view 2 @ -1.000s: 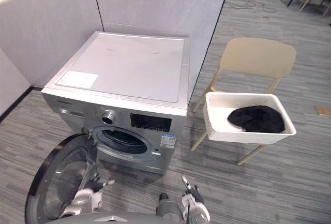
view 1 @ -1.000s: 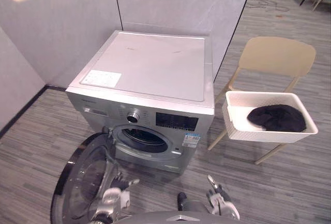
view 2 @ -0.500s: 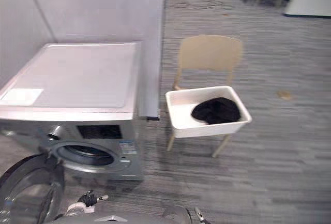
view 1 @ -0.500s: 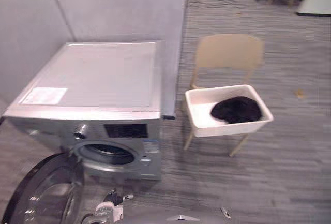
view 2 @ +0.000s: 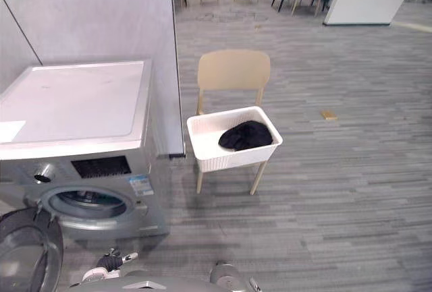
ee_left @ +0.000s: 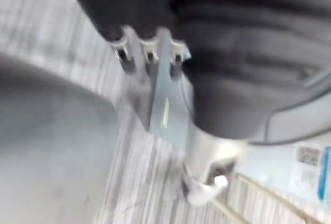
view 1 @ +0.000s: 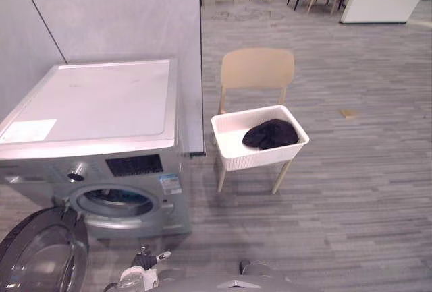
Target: Pick up the laundry basket with both hands and put the clothes into the washing machine.
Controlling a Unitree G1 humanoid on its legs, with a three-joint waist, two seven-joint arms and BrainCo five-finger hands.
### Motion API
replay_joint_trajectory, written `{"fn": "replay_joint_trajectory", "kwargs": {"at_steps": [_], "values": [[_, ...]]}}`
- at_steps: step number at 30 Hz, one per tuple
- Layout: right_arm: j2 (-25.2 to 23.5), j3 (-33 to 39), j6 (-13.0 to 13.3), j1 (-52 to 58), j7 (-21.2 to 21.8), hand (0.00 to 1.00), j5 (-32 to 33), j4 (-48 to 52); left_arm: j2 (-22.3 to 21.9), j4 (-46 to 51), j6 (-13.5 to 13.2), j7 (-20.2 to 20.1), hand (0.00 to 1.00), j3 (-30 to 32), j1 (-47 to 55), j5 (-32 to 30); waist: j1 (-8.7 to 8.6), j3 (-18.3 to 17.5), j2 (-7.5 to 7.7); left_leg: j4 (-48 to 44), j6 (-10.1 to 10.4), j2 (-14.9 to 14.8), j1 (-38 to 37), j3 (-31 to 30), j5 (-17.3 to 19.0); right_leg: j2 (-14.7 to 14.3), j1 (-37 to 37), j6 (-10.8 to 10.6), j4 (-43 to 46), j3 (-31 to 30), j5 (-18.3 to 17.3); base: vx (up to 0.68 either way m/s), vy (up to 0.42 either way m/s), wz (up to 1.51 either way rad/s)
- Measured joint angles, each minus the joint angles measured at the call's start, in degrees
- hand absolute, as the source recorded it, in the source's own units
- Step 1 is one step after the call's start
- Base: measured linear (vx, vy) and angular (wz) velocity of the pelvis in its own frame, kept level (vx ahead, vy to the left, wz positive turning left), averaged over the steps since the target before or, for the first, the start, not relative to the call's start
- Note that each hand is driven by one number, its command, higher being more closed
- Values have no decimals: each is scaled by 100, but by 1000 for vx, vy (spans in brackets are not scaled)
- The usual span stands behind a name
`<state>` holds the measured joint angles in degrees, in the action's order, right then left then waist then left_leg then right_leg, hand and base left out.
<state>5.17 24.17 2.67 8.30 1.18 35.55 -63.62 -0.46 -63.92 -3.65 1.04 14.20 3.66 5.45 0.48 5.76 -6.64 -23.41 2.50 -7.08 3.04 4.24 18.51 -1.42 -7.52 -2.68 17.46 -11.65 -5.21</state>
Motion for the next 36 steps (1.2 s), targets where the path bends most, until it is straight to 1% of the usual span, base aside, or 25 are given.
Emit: {"fn": "replay_joint_trajectory", "kwargs": {"at_steps": [1, 3, 4, 6, 7, 9, 11, 12, 13, 14, 15, 16, 17, 18, 19, 20, 24, 27, 28, 31, 32, 33, 34, 35, 36], "values": [[-11, -157, 8, -51, -10, 0, -1, 0, -22, 10, 2, 1, 0, 405, 7, 4, 37, 34, 108, 126, -38, 164, -114, 31, -25, -38, 23, 48, 715, -14, -270, 64, 72, -11], [-37, -424, 1, -132, -3, 0, 2, 26, -39, 146, 10, 20, 0, 764, 65, 5, 202, 37, 286, 149, -119, 395, -218, 253, -39, 113, 283, 103, 811, 15, -899, 43, 49, -42], [-32, -726, -18, -241, 15, 0, -102, 199, -38, 245, 21, 27, 0, 868, 185, -9, 266, -8, 378, 134, -175, 508, -344, 431, 18, 298, 270, -115, 1009, -35, -1180, 36, 34, -52], [-79, -1065, 2, -105, 161, 0, -233, 654, -11, 258, 75, 43, 0, 999, 360, -8, 200, -166, 496, 238, -235, 743, -451, 535, 48, 428, -188, -198, 2064, -25, -1376, 94, -20, -22], [-103, -1127, -6, 8, 229, 0, -236, 872, 33, 262, 103, 102, 0, 1014, 456, -7, 194, -194, 622, 235, -264, 815, -661, 578, 103, 399, -762, -295, 3752, -42, -1129, 136, -99, -1], [-159, -1160, 11, 131, 281, 0, -270, 930, 113, 263, 128, 142, 0, 866, 464, -7, 123, -248, 759, 127, -165, 848, -820, 384, 215, 403, -1108, -326, 4764, 164, -267, 247, -180, 34], [-144, -1040, 50, 288, 334, 0, -278, 991, 196, 264, 130, 149, 0, 533, 324, -5, 54, -257, 726, 130, -71, 778, -833, -12, 227, 519, -1265, -279, 5102, 614, 260, 167, -172, 89], [-117, -774, 60, 342, 343, 0, -288, 976, 163, 264, 128, 144, 0, 255, 182, -7, -48, -234, 525, 153, 62, 571, -834, -294, 150, 499, -1304, -279, 5176, 880, 589, 156, -257, 110], [-131, -641, 61, 375, 340, 0, -319, 956, 136, 269, 124, 147, 0, 131, 113, -7, -59, -237, 473, 210, 106, 532, -827, -399, 97, 517, -1373, -154, 5247, 919, 365, 187, -332, 99], [-184, -483, 45, 396, 335, 0, -356, 867, 62, 261, 127, 148, 0, -92, -42, -7, -50, -232, 547, 332, 194, 521, -848, -532, 32, 717, -1570, -24, 5182, 745, -363, 198, -374, 65], [-271, -346, 22, 488, 327, 0, -383, 868, 78, 281, 112, 130, 0, -257, -160, -62, -44, -225, 573, 477, 273, 432, -919, -625, -10, 954, -1651, -5, 4612, 517, -780, 162, -334, 51], [-289, -316, 11, 524, 320, 0, -391, 863, 71, 278, 112, 146, 0, -333, -209, -60, -53, -232, 564, 521, 305, 366, -959, -667, -18, 1047, -1613, -29, 4134, 353, -878, 194, -394, 37], [-306, -328, -33, 647, 313, 0, -425, 840, 60, 305, 82, 142, 0, -450, -250, -58, -105, -227, 608, 681, 406, 256, -1162, -746, -45, 1184, -1241, -103, 2771, -12, -747, 183, -461, 38], [-418, -312, -42, 779, 298, 0, -439, 813, 62, 383, 55, 147, 0, -522, -242, -62, -187, -290, 829, 803, 643, 146, -1289, -874, 55, 1301, -769, -926, 1601, -329, -639, 186, -487, 41], [-378, -255, -47, 799, 286, 0, -423, 723, -43, 366, 51, 152, 0, -526, -273, -65, -223, -282, 611, 819, 733, -57, -1341, -976, 109, 1133, -674, -986, 1600, -193, -729, 138, -469, 28], [-225, -154, -65, 787, 203, 0, -451, 611, -314, 385, 32, 104, 0, -526, -269, -87, -202, -380, 390, 869, 602, -275, -1309, -992, 18, 881, -725, -822, 1586, -107, -851, 126, -415, 5], [-239, 204, -241, 517, 182, 0, -450, 173, -399, 379, 20, 3, 0, -29, -162, -121, -239, -371, 391, 740, 647, -603, -1264, -909, -639, 709, -763, -533, 2054, 306, -1240, 106, -364, 31], [-235, 456, -272, 446, 192, 0, -653, -16, -386, 465, 13, 4, 0, 532, -33, -42, -261, -380, 387, -394, 174, -906, -478, -1076, -1055, 551, -388, -280, 1672, 842, -1162, 66, -245, 69], [-232, 543, -265, 313, 191, 0, -741, -85, -217, 448, 10, 6, 0, 662, 39, 11, -147, -358, 412, -1164, -233, -1124, 57, -940, -1598, 365, -228, -117, 1441, 981, -1044, 31, -178, 19], [-233, 412, -195, 143, 191, 0, -801, -160, 43, 238, 20, 4, 0, 565, 172, 75, -106, -284, 484, -1451, -415, -1363, 227, -546, -2428, 314, 176, 52, 1199, 1165, -919, 65, -149, 18], [-219, 398, -159, 146, 188, 0, -831, -183, 107, 175, 23, 3, 0, 530, 172, 65, -101, -301, 547, -1454, -417, -1383, 236, -407, -2483, 364, 306, 85, 1090, 1305, -908, 41, -133, 63], [-189, 386, -129, 135, 180, 0, -849, -181, 83, 138, 20, 6, 0, 510, 162, 64, -103, -297, 532, -1502, -304, -1333, 270, -227, -2191, 433, 406, 118, 991, 1459, -901, -3, -83, 76], [-147, 300, -107, 57, 139, 0, -880, -169, 42, 144, -7, 8, 0, 361, 150, 49, -123, -280, 480, -1616, -19, -1053, 371, 0, -1500, 486, 455, 136, 837, 1583, -906, -16, -5, 79], [-124, 243, -108, -54, 124, 0, -885, -148, 46, 128, -11, 6, 0, 188, 137, 1, -124, -273, 441, -1350, 265, -551, 352, 185, -1028, 555, 457, 150, 668, 1671, -801, -15, 40, 63], [-108, 184, -94, -84, 121, 0, -879, -118, 64, 117, -10, 5, 0, 89, 137, -15, -117, -267, 421, -1006, 319, -310, 250, 288, -896, 581, 465, 175, 582, 1705, -736, 1, 103, 47]]}}
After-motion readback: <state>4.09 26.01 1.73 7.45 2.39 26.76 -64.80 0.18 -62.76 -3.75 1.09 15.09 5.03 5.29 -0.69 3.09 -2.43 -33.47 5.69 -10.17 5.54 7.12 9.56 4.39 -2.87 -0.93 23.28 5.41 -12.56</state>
